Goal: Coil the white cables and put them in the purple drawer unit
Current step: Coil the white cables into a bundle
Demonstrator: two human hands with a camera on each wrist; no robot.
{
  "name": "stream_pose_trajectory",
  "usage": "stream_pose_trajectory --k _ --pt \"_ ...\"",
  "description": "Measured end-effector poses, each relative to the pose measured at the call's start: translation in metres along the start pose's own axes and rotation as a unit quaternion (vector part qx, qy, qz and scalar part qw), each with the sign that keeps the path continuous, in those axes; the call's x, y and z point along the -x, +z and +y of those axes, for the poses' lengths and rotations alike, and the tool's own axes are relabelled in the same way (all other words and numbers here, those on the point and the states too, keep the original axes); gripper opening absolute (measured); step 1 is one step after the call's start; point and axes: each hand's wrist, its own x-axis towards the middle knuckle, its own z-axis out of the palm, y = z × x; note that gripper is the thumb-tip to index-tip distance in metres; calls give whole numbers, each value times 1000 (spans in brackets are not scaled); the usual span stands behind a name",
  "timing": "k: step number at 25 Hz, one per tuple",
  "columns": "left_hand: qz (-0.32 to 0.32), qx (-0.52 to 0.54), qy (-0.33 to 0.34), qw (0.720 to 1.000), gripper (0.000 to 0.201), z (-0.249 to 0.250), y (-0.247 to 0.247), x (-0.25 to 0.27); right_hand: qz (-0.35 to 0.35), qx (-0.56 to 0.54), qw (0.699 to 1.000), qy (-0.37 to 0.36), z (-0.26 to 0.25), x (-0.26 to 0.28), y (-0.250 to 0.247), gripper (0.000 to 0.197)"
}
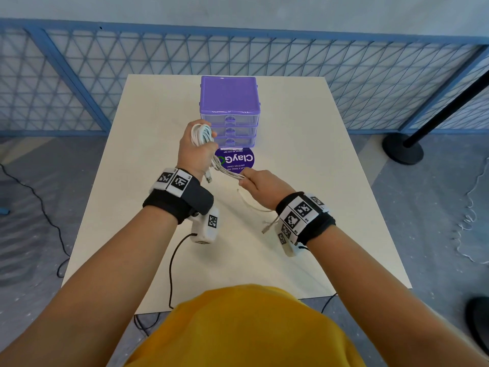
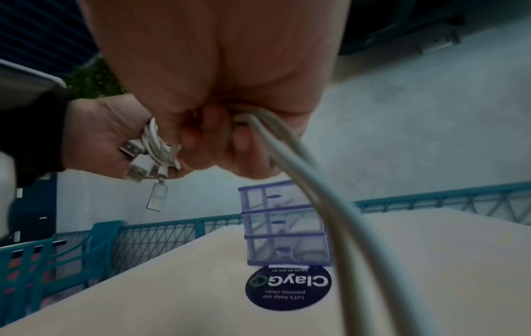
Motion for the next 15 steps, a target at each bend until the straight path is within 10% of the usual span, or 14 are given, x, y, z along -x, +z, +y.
stream_pose_trajectory --k 5,10,15 --pt "-149 -156 82 973 13 8 0 8 68 85 993 -50 -13 3 -11 26" --pt "-331 -80 -107 934 68 7 8 18 143 123 979 -78 -21 1 -29 26" --pt "-365 -124 -149 911 29 15 14 23 154 99 980 -75 -23 4 -29 25"
